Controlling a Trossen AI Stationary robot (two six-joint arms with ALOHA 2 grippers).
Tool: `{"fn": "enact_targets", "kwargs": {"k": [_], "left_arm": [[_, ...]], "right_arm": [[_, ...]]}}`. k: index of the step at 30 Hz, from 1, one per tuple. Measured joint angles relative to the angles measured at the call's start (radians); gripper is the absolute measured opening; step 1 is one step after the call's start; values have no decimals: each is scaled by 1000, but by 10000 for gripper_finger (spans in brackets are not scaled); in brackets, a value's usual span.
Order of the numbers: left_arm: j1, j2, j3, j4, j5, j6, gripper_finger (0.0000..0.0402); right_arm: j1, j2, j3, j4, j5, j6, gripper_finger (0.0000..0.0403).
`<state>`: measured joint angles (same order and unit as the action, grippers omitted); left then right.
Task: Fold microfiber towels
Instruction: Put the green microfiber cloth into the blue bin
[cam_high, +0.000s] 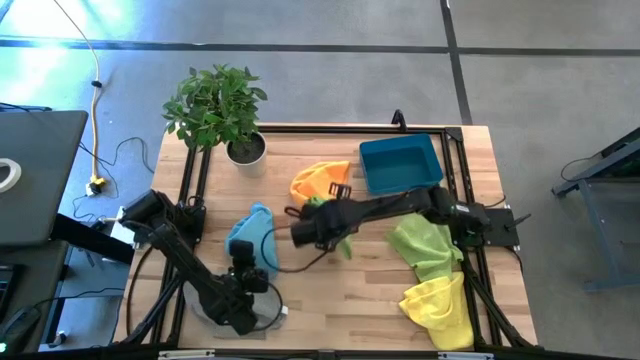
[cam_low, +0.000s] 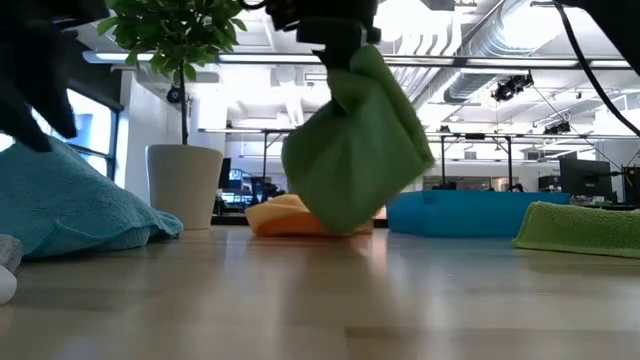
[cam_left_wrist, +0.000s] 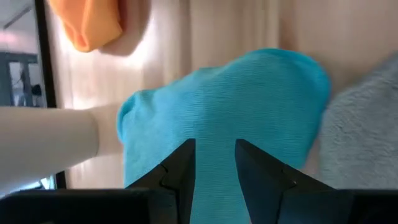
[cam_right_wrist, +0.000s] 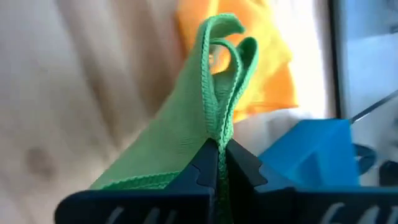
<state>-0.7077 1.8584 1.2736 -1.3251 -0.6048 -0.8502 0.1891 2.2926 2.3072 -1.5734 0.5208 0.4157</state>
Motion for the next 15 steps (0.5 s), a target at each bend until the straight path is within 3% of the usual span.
{"fn": "enact_targets", "kwargs": {"k": [6,15], "left_arm": [[48,-39,0,-34,-15,-33,103],[110,-67,0,-126,-34,-64,103]], "right_arm": [[-78,-34,0,1,71,-110,1],[-202,-37,0,2,73,-288,0]]}}
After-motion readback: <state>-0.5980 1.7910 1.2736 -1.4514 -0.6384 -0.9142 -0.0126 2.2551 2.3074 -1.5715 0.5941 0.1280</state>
